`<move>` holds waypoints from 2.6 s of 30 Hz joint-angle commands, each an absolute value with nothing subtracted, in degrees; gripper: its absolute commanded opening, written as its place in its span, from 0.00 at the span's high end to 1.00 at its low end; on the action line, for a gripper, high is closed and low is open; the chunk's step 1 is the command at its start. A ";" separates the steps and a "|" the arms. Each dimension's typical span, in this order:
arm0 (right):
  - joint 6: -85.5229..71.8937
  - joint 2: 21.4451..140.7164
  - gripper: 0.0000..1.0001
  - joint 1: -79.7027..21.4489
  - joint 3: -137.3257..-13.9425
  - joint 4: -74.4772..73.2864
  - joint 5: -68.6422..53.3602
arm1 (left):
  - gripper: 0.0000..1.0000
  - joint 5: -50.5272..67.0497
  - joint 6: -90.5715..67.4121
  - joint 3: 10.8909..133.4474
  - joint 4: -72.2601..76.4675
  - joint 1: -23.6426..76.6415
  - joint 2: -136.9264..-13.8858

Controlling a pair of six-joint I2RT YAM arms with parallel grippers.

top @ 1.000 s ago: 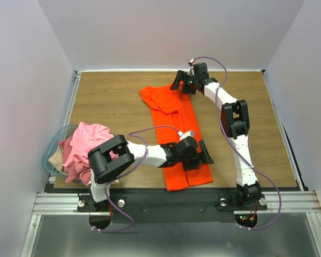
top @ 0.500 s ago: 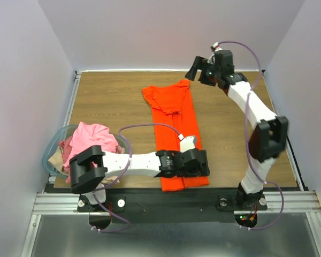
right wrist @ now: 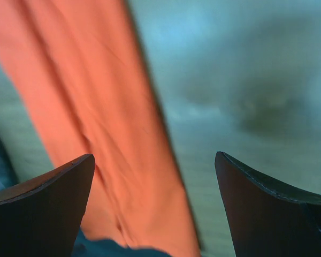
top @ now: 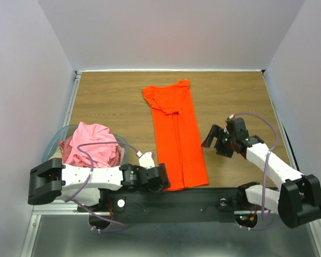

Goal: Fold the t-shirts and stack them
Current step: Fold the tshirt

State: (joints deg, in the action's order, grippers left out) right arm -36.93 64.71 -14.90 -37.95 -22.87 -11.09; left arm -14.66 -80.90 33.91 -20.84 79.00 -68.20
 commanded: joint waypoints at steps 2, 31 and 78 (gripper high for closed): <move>-39.46 58.72 0.00 -14.77 -30.42 -28.03 -19.50 | 0.02 -12.75 -86.40 28.40 -14.44 78.92 -64.95; -49.65 55.02 0.15 -31.02 -21.54 -37.18 -20.04 | 1.00 -6.42 -81.30 29.36 -7.03 74.09 -75.23; -43.25 70.92 1.00 -33.31 -51.93 -25.05 9.13 | 1.00 -11.52 -58.90 46.04 -9.14 51.96 -74.08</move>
